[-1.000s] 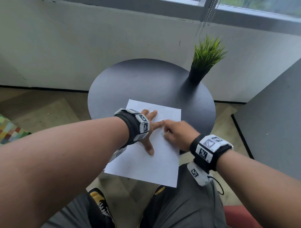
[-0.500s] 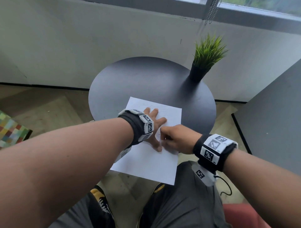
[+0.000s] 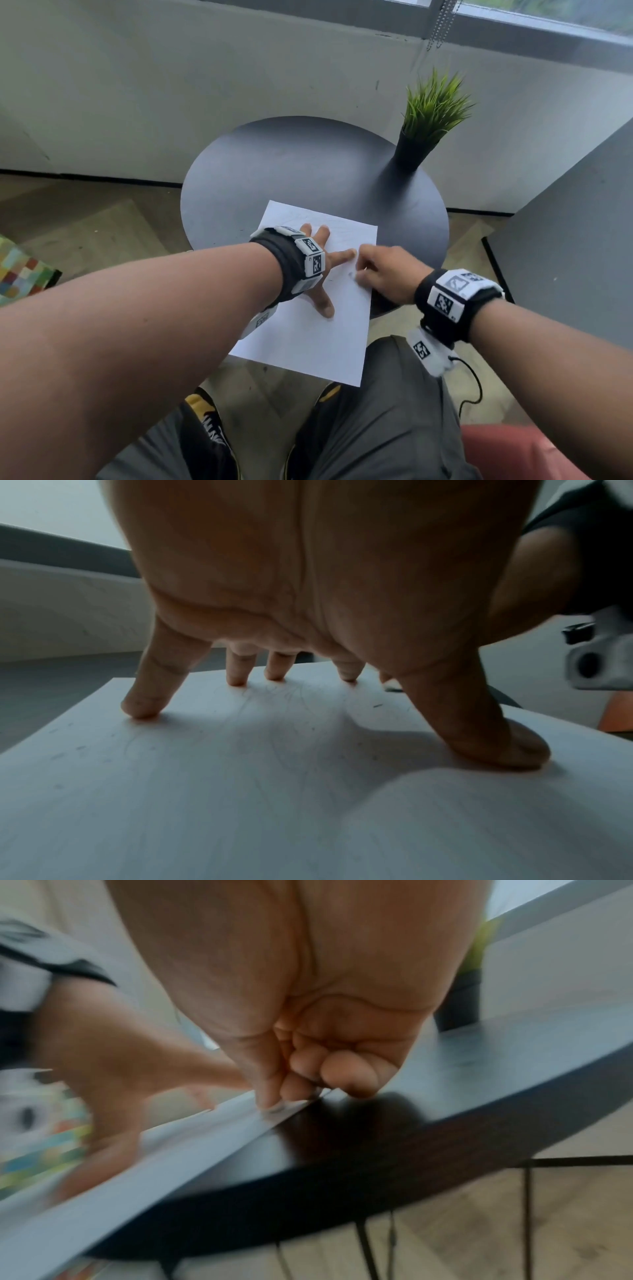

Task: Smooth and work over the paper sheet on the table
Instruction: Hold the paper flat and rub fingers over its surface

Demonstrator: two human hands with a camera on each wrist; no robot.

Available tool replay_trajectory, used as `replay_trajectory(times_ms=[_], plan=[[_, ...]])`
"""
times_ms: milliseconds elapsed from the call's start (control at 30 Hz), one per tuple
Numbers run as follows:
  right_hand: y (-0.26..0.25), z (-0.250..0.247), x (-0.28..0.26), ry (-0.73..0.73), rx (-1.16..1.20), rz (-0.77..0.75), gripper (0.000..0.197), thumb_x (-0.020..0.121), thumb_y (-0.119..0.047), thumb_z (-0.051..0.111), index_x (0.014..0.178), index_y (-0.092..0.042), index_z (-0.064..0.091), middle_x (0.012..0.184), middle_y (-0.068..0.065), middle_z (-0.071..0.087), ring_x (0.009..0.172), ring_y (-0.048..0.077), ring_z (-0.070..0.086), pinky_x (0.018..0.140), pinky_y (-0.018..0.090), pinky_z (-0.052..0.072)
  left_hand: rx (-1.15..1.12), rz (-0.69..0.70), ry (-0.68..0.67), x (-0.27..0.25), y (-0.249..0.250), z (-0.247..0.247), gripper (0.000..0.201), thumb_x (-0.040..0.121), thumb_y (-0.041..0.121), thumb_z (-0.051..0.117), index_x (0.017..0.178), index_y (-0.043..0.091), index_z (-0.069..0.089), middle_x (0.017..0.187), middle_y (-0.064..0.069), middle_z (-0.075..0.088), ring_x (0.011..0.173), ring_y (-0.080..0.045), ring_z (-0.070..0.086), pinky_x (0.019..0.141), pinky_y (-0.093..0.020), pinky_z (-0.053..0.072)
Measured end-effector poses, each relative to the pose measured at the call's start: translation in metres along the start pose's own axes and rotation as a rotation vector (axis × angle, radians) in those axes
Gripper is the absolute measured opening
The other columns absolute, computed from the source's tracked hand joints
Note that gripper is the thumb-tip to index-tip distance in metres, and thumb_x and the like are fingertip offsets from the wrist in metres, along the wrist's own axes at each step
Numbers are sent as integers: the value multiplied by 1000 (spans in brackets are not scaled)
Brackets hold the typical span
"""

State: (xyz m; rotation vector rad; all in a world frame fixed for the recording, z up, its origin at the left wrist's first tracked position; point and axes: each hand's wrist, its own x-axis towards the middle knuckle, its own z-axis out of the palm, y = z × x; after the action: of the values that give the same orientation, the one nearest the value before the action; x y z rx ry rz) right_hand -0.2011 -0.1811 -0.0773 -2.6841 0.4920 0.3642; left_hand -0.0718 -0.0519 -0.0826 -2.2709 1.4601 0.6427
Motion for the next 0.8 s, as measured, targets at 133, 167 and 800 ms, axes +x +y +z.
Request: replay_trajectory(times_ms=[133,167,800], plan=[[11,-2,10,144,40,127,12,90,-31,56,92,-20,53,90,4,63,83,26,59,75,36,50,7,-2,2,0,3,-3,132,47,87,73,146,62,-11,156,-9,8,143,-48,10,105,-70,32],[4,2,6,108,13,61,12,91,-31,55,93,-20,52,88,3,62,82,26,58,73,35,49,4,0,3,0,2,-3,131,44,88,73,144,65,-9,153,-9,12,141,-47,12,103,-70,34],[-2,0,5,2,75,47,13,88,-35,61,92,-24,57,91,-3,64,86,18,59,73,32,46,-13,-10,17,-3,-1,0,130,49,88,71,150,58,-5,157,-7,10,142,-42,13,103,-65,35]])
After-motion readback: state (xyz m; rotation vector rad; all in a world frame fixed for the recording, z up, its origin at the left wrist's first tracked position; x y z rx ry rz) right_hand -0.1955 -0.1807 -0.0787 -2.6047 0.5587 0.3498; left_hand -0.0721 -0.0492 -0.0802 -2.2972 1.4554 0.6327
